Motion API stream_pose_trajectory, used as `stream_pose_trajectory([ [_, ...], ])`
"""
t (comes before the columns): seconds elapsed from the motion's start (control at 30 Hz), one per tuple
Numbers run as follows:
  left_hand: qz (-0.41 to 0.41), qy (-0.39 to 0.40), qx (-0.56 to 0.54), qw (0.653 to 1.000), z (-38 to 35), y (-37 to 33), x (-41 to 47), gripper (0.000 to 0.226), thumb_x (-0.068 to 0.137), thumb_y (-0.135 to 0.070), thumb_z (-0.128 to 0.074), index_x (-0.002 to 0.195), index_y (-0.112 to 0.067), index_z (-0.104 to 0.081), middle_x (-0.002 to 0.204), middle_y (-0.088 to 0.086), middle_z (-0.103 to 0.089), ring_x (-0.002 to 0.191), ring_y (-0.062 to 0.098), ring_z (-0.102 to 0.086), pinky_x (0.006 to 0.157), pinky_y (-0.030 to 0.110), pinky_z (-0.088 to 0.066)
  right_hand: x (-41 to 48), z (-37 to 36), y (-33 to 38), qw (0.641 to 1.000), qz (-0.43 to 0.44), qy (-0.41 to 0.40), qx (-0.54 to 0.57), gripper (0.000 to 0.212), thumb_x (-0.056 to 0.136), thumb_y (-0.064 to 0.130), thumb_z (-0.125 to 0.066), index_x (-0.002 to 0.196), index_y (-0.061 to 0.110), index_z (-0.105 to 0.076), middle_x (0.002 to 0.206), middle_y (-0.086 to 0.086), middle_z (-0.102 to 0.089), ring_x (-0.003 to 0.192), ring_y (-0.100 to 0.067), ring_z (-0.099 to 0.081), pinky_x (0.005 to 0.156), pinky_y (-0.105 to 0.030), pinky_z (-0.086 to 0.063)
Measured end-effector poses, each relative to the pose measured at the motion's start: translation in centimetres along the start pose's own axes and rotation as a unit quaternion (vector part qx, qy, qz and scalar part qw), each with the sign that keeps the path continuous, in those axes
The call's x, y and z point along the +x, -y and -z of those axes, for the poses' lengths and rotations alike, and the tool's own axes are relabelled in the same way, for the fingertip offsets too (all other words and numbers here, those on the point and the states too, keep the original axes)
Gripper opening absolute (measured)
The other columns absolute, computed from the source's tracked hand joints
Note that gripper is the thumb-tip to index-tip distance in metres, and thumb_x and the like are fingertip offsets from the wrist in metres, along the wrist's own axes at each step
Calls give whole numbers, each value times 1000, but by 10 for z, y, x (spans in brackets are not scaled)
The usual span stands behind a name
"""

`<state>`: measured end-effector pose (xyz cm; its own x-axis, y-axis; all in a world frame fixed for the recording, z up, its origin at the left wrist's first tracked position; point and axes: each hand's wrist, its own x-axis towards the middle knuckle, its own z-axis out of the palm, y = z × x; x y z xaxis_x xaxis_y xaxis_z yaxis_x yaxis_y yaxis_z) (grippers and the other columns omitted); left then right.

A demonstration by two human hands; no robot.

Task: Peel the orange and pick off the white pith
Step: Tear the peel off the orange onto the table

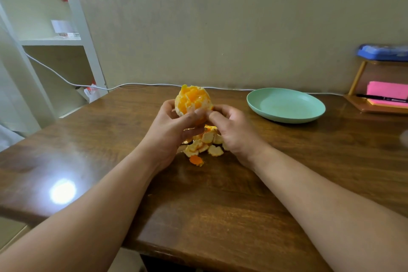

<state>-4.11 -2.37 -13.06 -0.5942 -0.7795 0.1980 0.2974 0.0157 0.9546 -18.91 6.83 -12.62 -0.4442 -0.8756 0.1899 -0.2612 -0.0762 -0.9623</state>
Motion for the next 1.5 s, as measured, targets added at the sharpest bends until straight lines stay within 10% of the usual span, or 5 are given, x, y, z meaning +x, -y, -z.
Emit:
stream_pose_trajectory([
  [0.33, -29, 28, 125, 991, -2, -3, -8, 57, 92, -35, -83, 139, -15, -60, 125, 8, -76, 115, 26, -76, 99, 49, -62, -3, 6, 3, 1000, -4, 12, 0, 18, 106, 33, -56, 107, 28, -73, 111, 6, -79, 109, -12, -71, 99, -36, -57],
  [0.7, 11, 1, -28, 1000, -4, -6, -4, 80, 79, -32, -86, 143, -7, -45, 121, 16, -76, 100, 31, -79, 77, 35, -65, -3, 7, 4, 996, 40, 44, -61, 53, 98, 61, -65, 140, 29, -61, 122, 12, -76, 110, -1, -72, 101, -31, -59],
  [1.03, -30, 13, 102, 994, -8, -6, -10, 53, 90, -30, -84, 135, -17, -60, 109, 7, -79, 90, 24, -78, 80, 41, -65, -9, 6, 10, 994, 57, 24, -92, 31, 103, 36, -63, 133, 31, -60, 112, 10, -75, 101, -8, -72, 96, -39, -61],
  [1.5, -17, 8, 98, 995, -7, -3, -7, 67, 80, -45, -88, 135, -17, -62, 112, 10, -78, 88, 25, -75, 77, 38, -61, -9, 2, 8, 987, 67, -1, -149, 33, 106, 49, -59, 133, 30, -61, 111, 12, -74, 100, -8, -72, 90, -40, -62],
])
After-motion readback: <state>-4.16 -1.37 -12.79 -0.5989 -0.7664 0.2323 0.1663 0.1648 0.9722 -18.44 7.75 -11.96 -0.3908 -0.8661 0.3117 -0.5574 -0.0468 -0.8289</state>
